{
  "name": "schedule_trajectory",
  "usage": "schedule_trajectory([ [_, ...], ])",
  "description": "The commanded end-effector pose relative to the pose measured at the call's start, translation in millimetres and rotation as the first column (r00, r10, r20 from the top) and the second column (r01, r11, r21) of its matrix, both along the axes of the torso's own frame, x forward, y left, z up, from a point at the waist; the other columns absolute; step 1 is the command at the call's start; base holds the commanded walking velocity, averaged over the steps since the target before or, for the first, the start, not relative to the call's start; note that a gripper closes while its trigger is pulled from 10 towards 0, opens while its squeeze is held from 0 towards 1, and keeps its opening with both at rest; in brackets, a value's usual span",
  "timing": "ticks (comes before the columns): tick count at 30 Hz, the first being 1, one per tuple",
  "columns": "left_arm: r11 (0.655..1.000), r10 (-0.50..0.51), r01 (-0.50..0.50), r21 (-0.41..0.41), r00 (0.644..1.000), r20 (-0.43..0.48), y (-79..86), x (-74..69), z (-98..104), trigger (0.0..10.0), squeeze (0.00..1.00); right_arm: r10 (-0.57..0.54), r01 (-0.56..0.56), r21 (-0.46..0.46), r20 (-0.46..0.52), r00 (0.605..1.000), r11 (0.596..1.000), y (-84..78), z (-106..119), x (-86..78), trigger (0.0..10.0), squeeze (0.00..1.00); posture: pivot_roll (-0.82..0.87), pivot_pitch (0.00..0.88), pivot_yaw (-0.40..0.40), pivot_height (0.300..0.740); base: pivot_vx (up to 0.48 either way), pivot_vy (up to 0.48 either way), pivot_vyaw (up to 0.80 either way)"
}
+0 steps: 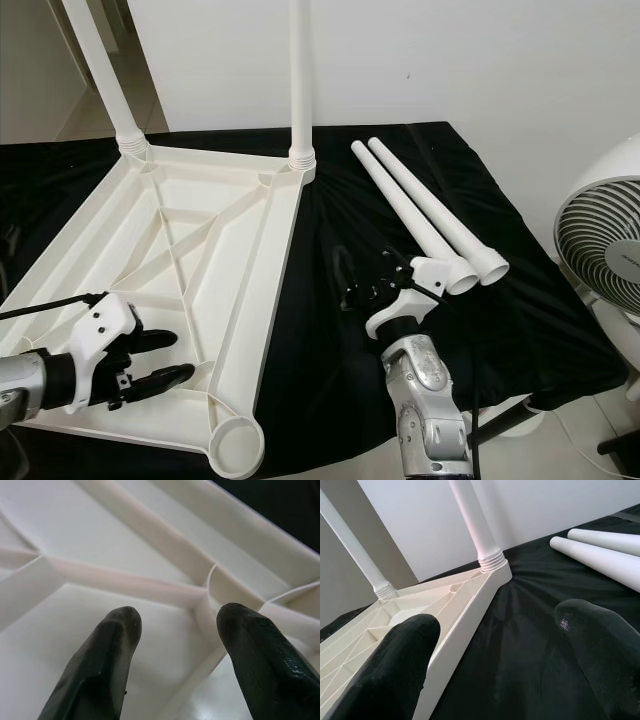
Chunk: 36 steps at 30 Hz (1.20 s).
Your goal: Building children table
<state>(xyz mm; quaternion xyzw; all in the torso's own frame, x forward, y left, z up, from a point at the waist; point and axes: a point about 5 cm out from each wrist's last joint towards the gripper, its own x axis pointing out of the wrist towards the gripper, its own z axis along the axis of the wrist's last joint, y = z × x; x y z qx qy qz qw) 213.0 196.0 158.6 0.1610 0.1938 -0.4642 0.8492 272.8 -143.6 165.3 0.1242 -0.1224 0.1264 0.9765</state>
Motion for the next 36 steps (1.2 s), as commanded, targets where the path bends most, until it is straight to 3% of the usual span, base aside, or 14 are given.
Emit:
schedule_trajectory([
  [1, 0.997, -0.083, 0.083, -0.004, 0.995, -0.062, 4.9, -6.9, 2.6, 10.0, 0.0, 0.011, -0.011, -0.003, -0.009, 1.0, 1.0, 0.7, -2.6, 0.3, 10.0, 0.0, 0.04, 0.085, 0.019, 0.74, 0.0, 0.0, 0.0],
  [9, 0.992, -0.127, 0.128, 0.002, 0.98, -0.152, 12.4, -21.2, 0.6, 10.0, 0.0, 0.012, -0.013, -0.008, -0.012, 1.0, 1.0, -0.3, -3.8, 0.3, 10.0, 0.0, 0.04, 0.083, 0.02, 0.74, 0.0, 0.0, 0.0],
  [21, 0.988, -0.15, 0.153, 0.006, 0.971, -0.184, 8.1, -29.3, -4.5, 10.0, 0.0, 0.014, -0.014, -0.012, -0.017, 1.0, 1.0, -1.7, -5.4, 0.1, 10.0, 0.0, 0.04, 0.088, 0.014, 0.74, 0.0, 0.0, 0.0],
  [27, 0.987, -0.151, 0.159, 0.034, 0.974, -0.169, 0.8, -26.5, -11.7, 10.0, 0.0, 0.015, -0.015, -0.012, -0.018, 1.0, 1.0, -1.5, -4.8, 0.1, 10.0, 0.0, 0.03, 0.092, 0.013, 0.74, 0.0, 0.0, 0.0],
  [36, 0.983, -0.155, 0.164, 0.086, 0.983, -0.099, -12.8, -11.1, -22.5, 10.0, 0.0, 0.002, -0.002, -0.015, -0.015, 1.0, 1.0, -3.8, -3.1, 0.1, 10.0, 0.0, 0.01, 0.105, 0.023, 0.74, 0.0, 0.0, 0.0],
])
